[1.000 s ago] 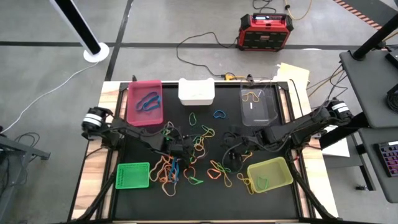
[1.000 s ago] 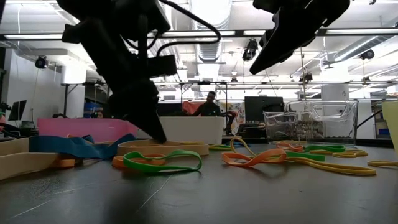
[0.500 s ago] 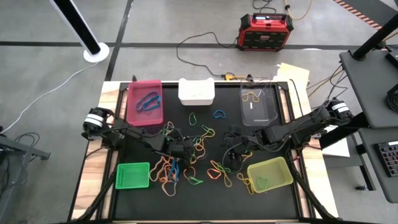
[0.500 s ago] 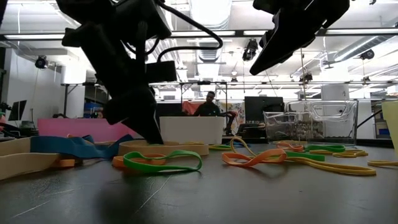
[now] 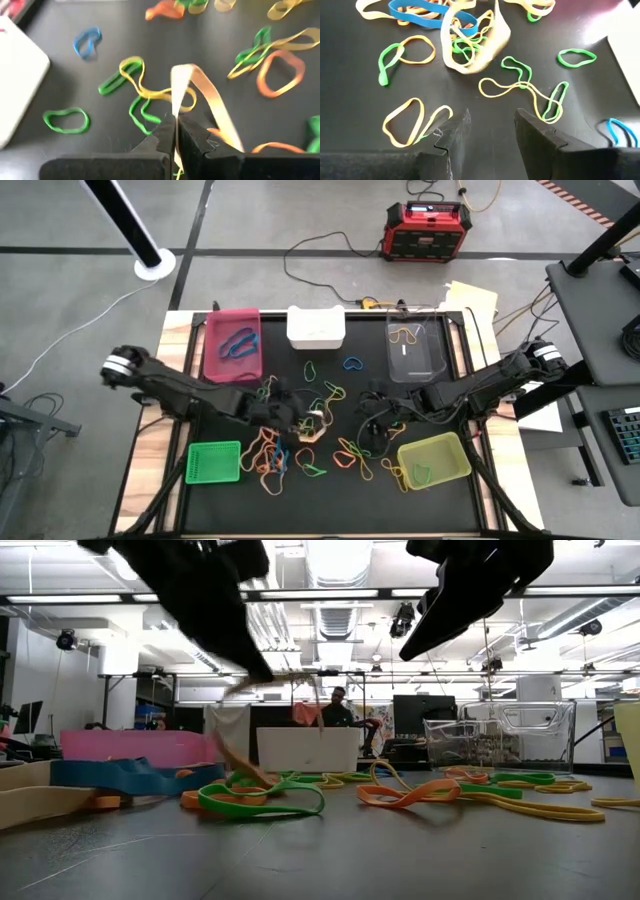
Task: Sort rubber bands into baskets
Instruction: Put the light yellow rubber band into the green bin
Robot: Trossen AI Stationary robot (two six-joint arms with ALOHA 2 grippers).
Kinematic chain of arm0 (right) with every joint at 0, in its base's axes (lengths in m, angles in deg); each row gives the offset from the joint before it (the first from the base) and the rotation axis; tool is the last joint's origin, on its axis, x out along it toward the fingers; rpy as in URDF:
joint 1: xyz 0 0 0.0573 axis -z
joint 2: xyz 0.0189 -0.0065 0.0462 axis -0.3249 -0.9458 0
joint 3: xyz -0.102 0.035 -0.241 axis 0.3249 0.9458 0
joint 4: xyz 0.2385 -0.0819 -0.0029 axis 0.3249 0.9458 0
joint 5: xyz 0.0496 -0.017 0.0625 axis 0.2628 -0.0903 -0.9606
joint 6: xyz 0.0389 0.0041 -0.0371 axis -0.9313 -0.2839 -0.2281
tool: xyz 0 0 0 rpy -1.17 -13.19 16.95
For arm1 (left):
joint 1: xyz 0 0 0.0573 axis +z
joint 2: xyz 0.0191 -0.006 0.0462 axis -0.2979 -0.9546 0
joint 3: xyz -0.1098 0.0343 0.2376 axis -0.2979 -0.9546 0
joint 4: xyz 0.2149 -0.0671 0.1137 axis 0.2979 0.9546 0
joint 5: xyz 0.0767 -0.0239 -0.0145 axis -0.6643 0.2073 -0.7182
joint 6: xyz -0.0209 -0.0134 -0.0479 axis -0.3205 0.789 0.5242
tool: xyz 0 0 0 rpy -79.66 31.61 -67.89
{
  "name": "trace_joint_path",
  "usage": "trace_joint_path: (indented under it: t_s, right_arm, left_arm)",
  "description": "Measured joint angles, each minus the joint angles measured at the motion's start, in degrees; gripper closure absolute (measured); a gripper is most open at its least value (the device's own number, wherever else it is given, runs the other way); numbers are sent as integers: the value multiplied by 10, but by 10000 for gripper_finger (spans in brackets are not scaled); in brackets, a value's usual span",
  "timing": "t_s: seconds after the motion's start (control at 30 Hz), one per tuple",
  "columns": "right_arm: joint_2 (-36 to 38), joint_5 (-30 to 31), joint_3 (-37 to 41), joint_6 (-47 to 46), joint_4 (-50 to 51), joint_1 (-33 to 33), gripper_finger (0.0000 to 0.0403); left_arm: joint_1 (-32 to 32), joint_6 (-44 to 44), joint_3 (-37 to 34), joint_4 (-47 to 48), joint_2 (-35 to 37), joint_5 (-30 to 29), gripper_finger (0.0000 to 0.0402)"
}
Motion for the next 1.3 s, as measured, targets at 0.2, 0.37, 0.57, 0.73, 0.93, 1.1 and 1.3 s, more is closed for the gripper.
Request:
trace_joint_path:
  t_s: [0.2, 0.37, 0.57, 0.73, 0.93, 1.1, 1.3]
  right_arm:
    - [0, 14, 0, 4, -3, 0, 252]
    - [0, 15, 0, 16, -12, 0, 252]
    - [0, 18, 0, 35, -34, 0, 252]
    - [0, 28, 0, 37, -35, 0, 252]
    - [0, 28, 1, 37, -35, 0, 252]
    - [0, 28, 2, 35, -35, 0, 252]
    - [0, 28, 4, 34, -35, 0, 252]
  left_arm:
    - [-33, -5, 0, 45, 112, 84, 401]
    - [-57, 65, 0, 118, 198, 184, 402]
    - [-80, 252, 0, 244, 274, 334, 402]
    - [-107, 377, 0, 353, 304, 345, 402]
    - [-121, 490, 0, 491, 295, 357, 402]
    - [-123, 502, 0, 532, 273, 392, 402]
    - [-126, 501, 0, 532, 246, 439, 402]
